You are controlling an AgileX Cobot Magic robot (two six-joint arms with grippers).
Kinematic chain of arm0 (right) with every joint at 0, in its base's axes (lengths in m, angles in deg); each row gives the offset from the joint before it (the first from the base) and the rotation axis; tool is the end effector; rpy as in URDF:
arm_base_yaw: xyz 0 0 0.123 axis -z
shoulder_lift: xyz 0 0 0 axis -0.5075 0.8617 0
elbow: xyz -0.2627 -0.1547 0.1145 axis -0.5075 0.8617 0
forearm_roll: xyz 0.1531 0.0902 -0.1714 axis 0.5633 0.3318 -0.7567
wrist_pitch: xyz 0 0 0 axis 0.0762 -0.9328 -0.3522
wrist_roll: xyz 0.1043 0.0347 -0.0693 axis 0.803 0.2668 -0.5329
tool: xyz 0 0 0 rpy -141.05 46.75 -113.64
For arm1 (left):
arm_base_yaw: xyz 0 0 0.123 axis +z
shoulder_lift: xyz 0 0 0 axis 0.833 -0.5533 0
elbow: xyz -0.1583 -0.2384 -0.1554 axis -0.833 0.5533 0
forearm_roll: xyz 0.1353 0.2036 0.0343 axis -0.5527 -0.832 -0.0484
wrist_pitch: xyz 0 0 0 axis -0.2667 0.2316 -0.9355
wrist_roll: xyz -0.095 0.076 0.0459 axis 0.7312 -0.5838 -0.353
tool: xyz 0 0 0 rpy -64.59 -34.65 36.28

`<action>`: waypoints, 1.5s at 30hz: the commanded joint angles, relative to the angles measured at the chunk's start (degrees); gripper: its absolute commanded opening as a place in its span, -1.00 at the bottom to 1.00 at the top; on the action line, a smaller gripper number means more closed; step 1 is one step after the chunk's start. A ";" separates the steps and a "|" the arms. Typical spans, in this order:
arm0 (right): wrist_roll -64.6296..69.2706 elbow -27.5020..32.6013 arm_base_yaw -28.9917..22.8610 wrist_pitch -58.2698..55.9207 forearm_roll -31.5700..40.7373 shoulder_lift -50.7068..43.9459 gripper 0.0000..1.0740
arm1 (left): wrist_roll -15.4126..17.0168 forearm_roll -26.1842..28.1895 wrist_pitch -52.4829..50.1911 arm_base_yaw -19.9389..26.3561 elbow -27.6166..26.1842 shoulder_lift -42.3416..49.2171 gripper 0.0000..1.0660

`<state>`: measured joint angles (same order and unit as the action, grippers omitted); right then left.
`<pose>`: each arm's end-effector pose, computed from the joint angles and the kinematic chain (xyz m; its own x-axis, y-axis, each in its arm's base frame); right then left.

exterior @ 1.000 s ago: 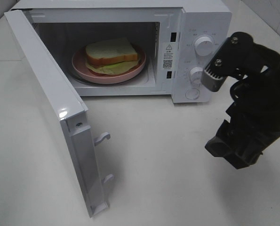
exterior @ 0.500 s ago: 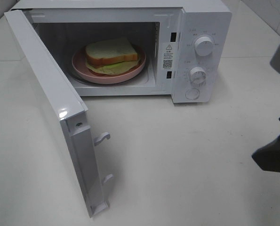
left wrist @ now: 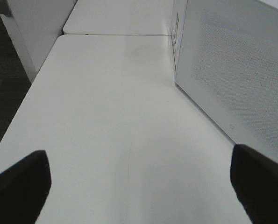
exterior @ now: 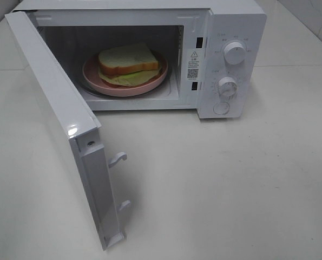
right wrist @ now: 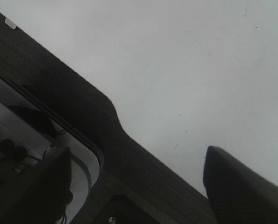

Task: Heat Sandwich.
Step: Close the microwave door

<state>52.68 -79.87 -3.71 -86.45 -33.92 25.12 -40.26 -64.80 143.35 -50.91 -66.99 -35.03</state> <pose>0.0650 0.0409 0.2879 -0.6974 -0.5379 -0.4737 -0.5913 0.8052 -0.0438 -0.0151 -0.0107 0.2652 -0.4085 -0.0173 -0.9126 -0.0229 0.9997 -0.0088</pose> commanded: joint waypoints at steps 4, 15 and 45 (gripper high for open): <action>1.20 4.13 5.90 -0.80 0.06 -6.53 0.42 | -0.11 0.34 -0.63 0.00 0.00 1.49 0.83; 1.20 8.14 17.82 2.18 0.00 -16.16 0.42 | -0.11 0.29 -0.63 0.00 0.00 1.49 0.83; 1.20 10.54 31.05 7.68 0.40 -40.62 0.42 | -0.11 0.29 -0.63 0.00 0.00 1.15 0.83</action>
<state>53.59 -69.50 26.89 -79.12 -33.69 -14.01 -40.26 -64.80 143.35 -50.91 -66.99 -35.03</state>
